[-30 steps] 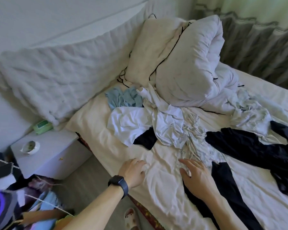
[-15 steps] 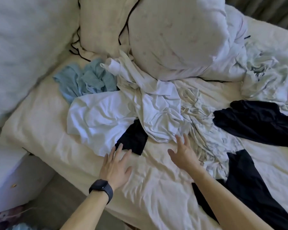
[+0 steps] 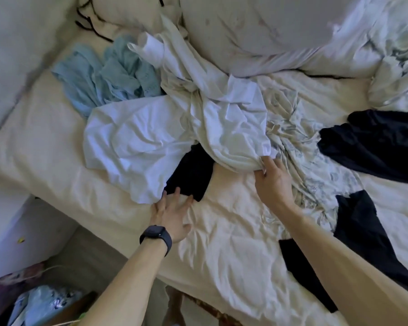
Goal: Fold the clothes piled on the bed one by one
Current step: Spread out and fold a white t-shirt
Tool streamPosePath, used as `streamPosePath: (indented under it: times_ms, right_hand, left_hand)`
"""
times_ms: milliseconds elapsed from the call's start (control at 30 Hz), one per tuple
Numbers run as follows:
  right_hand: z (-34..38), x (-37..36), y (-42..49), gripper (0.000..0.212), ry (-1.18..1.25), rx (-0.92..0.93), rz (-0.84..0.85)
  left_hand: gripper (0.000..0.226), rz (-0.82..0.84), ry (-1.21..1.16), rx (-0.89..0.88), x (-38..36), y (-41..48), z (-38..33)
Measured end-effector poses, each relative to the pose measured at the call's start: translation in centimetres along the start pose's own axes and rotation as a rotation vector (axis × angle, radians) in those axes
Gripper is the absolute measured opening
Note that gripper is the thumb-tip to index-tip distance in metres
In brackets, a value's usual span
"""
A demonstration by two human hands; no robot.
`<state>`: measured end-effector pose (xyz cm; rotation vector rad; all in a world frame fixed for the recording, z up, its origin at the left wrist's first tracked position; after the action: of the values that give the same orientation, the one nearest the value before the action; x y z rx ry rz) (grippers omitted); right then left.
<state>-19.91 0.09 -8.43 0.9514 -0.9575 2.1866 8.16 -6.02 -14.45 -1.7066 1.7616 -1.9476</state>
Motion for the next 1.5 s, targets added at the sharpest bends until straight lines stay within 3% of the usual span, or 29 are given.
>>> streamPosePath:
  times_ms: [133, 267, 367, 467, 533, 633, 700, 800, 933, 1000, 1133, 1267, 1367, 1400, 1500]
  right_hand:
    - [3.2, 6.8, -4.9, 0.024, 0.267, -0.031, -0.044]
    - [8.2, 15.0, -10.1, 0.028, 0.462, 0.005, -0.144]
    - [12.6, 20.8, -14.4, 0.049, 0.56, 0.053, -0.199]
    - [16.6, 25.2, -18.2, 0.057, 0.564, 0.073, -0.204]
    - [18.7, 27.8, -20.4, 0.043, 0.596, 0.069, -0.22]
    - [20.9, 31.6, -23.7, 0.024, 0.695, 0.029, -0.24]
    - [21.0, 34.4, -25.8, 0.021, 0.739, 0.056, -0.295]
    - [19.3, 38.3, -29.0, 0.02, 0.792, 0.082, -0.398]
    - [14.1, 41.9, -32.0, 0.031, 0.789, 0.038, -0.494]
    - [11.1, 42.9, -33.3, 0.025, 0.783, 0.012, -0.532]
    - [4.6, 43.4, -34.8, 0.017, 0.742, -0.115, -0.59]
    - [0.6, 43.2, -35.9, 0.041, 0.76, -0.182, -0.562]
    - [0.7, 42.8, -37.0, 0.08, 0.757, -0.183, -0.437]
    - [1.5, 42.5, -37.7, 0.081, 0.722, -0.161, -0.468]
    - [5.5, 40.4, -41.3, 0.053, 0.748, 0.015, -0.624]
  left_hand:
    - [0.067, 0.064, -0.287, -0.055, 4.8, -1.7, -0.6]
    - [0.068, -0.303, -0.521, -0.108, 12.0, -5.1, -1.7]
    - [0.074, -0.591, -0.548, -0.242, 18.4, -8.4, -3.5]
    - [0.075, -0.731, -0.54, -0.417, 24.6, -12.3, -6.1]
    - [0.059, -0.654, -0.406, -0.572, 27.6, -14.8, -8.4]
    - [0.03, -0.374, -0.353, -0.674, 29.0, -19.0, -11.5]
    - [0.01, -0.374, -0.366, -0.713, 29.4, -21.2, -13.2]
    - [0.029, -0.342, -0.508, -0.721, 30.1, -23.9, -15.4]
    - [0.033, -0.064, -0.982, -0.713, 31.5, -27.6, -17.0]
    - [0.03, 0.053, -1.119, -0.715, 32.4, -29.4, -17.7]
    - [0.019, -0.069, -1.195, -0.744, 35.6, -32.2, -20.3]
    - [0.016, -0.171, -1.132, -0.814, 38.6, -34.6, -25.5]
    - [0.02, -0.194, -1.172, -0.861, 40.0, -37.2, -30.8]
    - [0.021, -0.221, -1.194, -0.861, 40.1, -37.8, -32.6]
    - [0.023, -0.291, -1.266, -0.833, 39.8, -39.1, -37.0]
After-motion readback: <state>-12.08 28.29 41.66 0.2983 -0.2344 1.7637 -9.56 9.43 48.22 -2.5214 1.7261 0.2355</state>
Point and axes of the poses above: each hand's wrist, its own y-axis towards the middle knuckle, its own x-axis out of the back of the hand, z = x × y, the point moved 3 cm from there along y, towards the middle knuckle, and after that the axes turned 15 degrees about -x, right-handed, at the moved point
